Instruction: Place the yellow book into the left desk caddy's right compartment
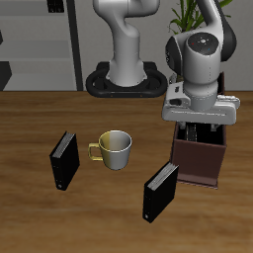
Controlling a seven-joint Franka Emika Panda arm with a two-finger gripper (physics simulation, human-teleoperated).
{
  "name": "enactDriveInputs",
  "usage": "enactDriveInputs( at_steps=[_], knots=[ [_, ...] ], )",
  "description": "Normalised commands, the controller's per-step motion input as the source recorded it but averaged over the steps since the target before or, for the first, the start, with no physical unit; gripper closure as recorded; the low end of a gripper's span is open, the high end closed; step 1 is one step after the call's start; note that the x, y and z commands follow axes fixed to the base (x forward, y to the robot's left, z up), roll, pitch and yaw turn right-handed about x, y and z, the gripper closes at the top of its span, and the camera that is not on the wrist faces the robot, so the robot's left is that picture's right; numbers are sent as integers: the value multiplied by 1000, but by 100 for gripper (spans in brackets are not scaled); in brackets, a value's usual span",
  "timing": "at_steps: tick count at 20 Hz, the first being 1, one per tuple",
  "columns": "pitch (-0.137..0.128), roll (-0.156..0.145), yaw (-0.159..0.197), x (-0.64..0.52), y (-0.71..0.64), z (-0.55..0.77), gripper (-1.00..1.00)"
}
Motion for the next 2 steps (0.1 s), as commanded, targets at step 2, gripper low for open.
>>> enactDriveInputs(
  at_steps=[2],
  knots=[
    [-8,9,-20,-272,-270,279,-100]
  ],
)
